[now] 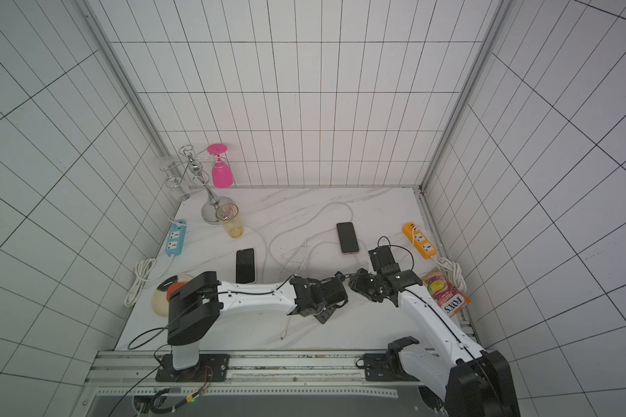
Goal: Plug the charging cable into the phone
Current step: Pick up the charging cable from the center of the board.
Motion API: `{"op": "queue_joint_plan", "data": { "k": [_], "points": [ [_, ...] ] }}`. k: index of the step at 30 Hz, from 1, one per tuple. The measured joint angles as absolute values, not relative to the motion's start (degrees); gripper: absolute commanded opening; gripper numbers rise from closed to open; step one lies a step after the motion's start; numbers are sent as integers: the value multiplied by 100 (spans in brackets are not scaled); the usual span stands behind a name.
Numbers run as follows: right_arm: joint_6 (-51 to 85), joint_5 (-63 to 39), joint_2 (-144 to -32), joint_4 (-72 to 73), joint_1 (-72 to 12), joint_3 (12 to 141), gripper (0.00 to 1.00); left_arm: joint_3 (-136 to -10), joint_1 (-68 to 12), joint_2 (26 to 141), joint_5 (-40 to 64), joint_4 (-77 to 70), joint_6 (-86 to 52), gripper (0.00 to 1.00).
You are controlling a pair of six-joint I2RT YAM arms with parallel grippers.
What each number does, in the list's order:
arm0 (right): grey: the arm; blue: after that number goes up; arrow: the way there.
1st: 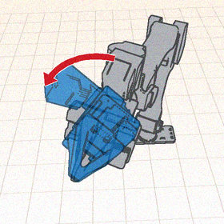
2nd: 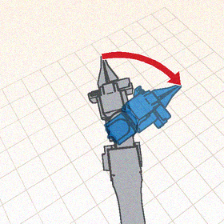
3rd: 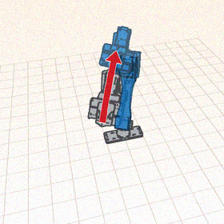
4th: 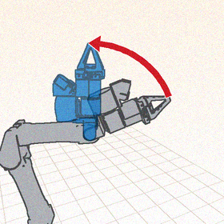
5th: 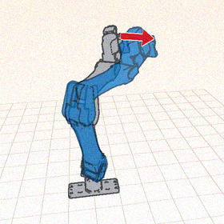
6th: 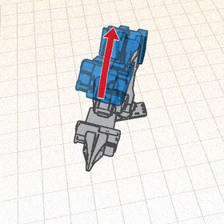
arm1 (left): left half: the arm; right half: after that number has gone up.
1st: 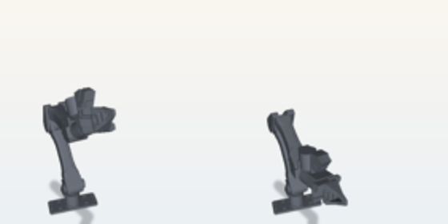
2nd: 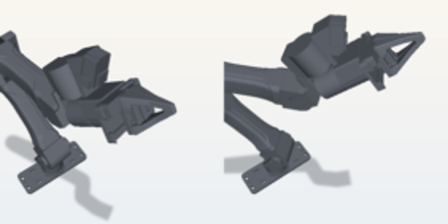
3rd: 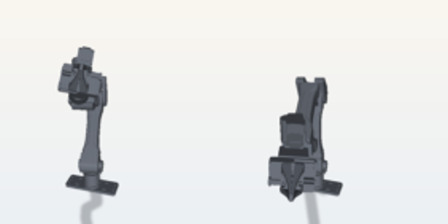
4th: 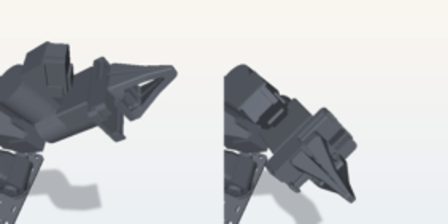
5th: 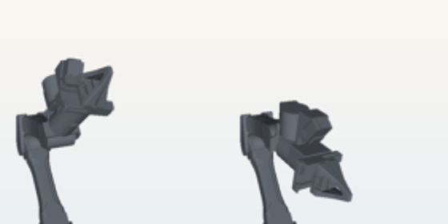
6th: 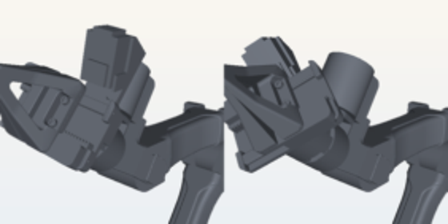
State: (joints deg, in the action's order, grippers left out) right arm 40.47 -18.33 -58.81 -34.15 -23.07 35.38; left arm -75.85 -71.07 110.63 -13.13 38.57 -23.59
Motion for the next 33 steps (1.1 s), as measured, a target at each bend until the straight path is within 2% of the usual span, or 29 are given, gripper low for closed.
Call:
{"op": "queue_joint_plan", "data": {
  "k": [20, 23, 27, 33],
  "points": [
    [3988, -1925, -5756, -3417, -2169, 3465, 48, -8176, -6836, 11727, -1028, 4191, -2351, 39],
    [3966, -1929, -5752, -3417, -2143, 3435, 48, -8162, -6842, 11703, -1131, 4230, -2421, 43],
    [3951, -1931, -5749, -3417, -2117, 3391, 48, -8082, -6842, 11533, -1262, 4324, -2497, 44],
    [3933, -1953, -5719, -3420, -2062, 3382, 49, -8012, -6890, 10991, -1236, 4353, -2495, 36]
  ]
}}
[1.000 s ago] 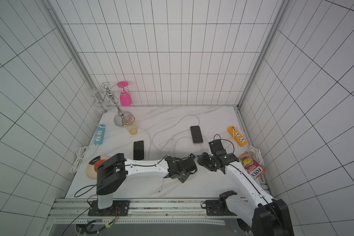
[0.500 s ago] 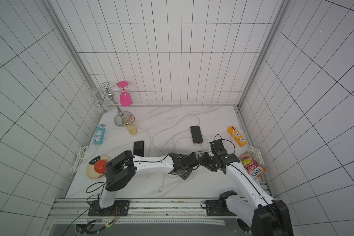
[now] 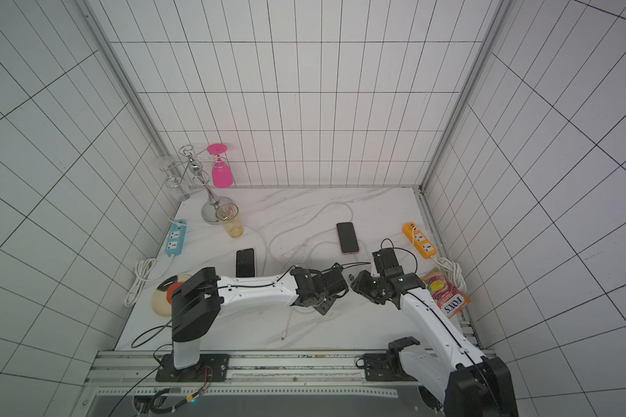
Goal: Plug the charging cable into the phone
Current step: Pick up the charging cable from the center of the board.
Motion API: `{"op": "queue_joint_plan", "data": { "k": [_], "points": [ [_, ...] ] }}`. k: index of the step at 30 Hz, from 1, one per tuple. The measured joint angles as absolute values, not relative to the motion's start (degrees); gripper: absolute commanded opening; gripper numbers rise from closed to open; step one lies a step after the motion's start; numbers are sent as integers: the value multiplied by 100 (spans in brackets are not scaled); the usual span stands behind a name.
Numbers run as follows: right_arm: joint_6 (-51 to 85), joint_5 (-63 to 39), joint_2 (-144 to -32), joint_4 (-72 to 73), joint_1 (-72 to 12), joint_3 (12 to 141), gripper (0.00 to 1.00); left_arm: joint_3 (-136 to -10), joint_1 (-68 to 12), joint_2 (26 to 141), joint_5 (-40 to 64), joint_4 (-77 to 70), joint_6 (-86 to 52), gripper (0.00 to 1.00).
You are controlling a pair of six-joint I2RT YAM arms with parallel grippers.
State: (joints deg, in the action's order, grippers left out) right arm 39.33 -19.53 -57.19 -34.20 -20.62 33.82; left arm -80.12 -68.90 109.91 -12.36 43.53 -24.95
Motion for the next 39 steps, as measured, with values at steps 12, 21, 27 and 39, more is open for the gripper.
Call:
{"op": "queue_joint_plan", "data": {
  "k": [12, 21, 27, 39],
  "points": [
    [3830, -2025, -5717, -3433, -1946, 3385, 49, -8187, -6851, 11548, -803, 4499, -2443, 22],
    [3776, -2051, -5717, -3463, -1896, 3385, 49, -8246, -6622, 11719, -526, 4482, -2458, 23],
    [3765, -2060, -5717, -3465, -1863, 3385, 49, -8650, -6622, 11977, -443, 4718, -2366, 24],
    [3691, -2126, -5717, -3472, -1702, 3385, 49, -9336, -6582, 12398, -399, 5319, -2373, 7]
  ]
}}
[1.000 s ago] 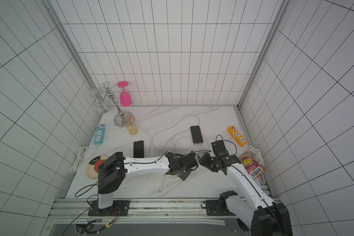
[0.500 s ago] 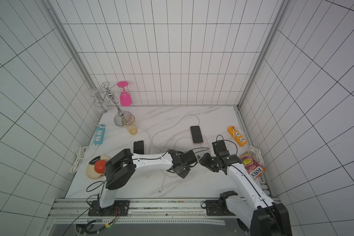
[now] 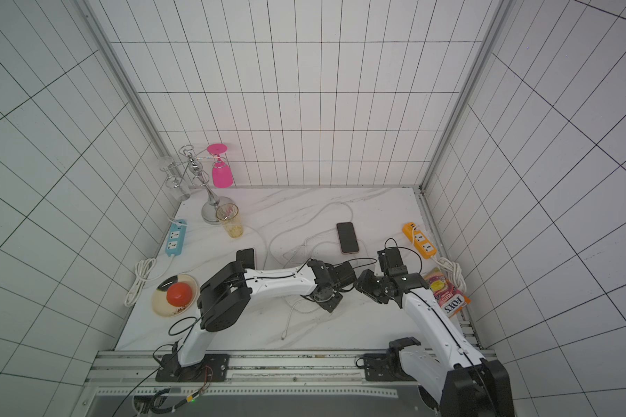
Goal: Plug the charging cable into the phone
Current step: Pick up the charging cable from the center of the board.
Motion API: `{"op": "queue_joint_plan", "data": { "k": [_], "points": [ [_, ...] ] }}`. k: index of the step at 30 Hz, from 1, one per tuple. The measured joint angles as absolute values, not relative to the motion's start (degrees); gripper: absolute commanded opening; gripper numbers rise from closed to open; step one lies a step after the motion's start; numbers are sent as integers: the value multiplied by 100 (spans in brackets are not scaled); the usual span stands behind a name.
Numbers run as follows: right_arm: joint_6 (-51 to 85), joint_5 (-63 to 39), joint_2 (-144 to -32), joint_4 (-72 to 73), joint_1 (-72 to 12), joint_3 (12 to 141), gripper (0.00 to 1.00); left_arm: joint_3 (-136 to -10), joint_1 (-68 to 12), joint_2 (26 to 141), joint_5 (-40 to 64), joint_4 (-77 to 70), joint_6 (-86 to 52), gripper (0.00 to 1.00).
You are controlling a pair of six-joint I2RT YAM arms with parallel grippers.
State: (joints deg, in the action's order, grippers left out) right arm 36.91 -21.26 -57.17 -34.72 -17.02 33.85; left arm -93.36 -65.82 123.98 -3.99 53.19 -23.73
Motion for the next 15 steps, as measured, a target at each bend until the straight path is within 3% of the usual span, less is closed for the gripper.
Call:
{"op": "queue_joint_plan", "data": {
  "k": [2, 9, 15],
  "points": [
    [3680, -2147, -5717, -3472, -1671, 3385, 49, -9360, -6578, 12416, -395, 5358, -2401, 0],
    [3660, -2200, -5712, -3479, -1573, 3385, 49, -9314, -6541, 12379, -355, 5347, -2418, 0],
    [3583, -2460, -5669, -3459, -1568, 3380, 49, -8329, -6340, 11699, -368, 4836, -2464, 0]
  ]
}}
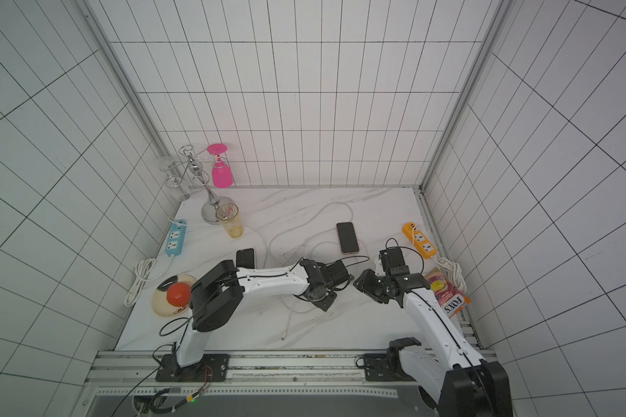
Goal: Plug the charging cable into the phone
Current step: Pick up the charging cable from the center of the board.
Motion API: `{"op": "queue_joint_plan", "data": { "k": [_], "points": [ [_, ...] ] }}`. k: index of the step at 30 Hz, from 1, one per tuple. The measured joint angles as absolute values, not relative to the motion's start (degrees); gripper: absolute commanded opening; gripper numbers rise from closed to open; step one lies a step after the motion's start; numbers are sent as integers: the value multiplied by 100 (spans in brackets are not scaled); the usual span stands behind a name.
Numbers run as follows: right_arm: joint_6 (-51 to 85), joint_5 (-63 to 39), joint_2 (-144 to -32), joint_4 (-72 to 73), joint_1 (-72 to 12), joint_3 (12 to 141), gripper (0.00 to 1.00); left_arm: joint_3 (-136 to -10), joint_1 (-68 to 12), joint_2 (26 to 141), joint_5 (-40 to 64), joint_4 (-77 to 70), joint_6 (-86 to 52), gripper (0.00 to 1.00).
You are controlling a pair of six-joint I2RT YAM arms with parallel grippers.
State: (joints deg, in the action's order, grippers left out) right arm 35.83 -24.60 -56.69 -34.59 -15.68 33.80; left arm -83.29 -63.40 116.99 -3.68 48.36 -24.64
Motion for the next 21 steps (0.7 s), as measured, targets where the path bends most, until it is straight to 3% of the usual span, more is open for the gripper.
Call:
{"op": "queue_joint_plan", "data": {
  "k": [9, 21],
  "points": [
    [3579, -3317, -5177, -2891, -1723, 3201, 47, -7065, -5994, 10141, -134, 3673, -2692, 0],
    [3885, -3597, -5041, -1800, -2661, 3175, 46, -6423, -6007, 9327, 71, 2486, -2808, 0]
  ]
}}
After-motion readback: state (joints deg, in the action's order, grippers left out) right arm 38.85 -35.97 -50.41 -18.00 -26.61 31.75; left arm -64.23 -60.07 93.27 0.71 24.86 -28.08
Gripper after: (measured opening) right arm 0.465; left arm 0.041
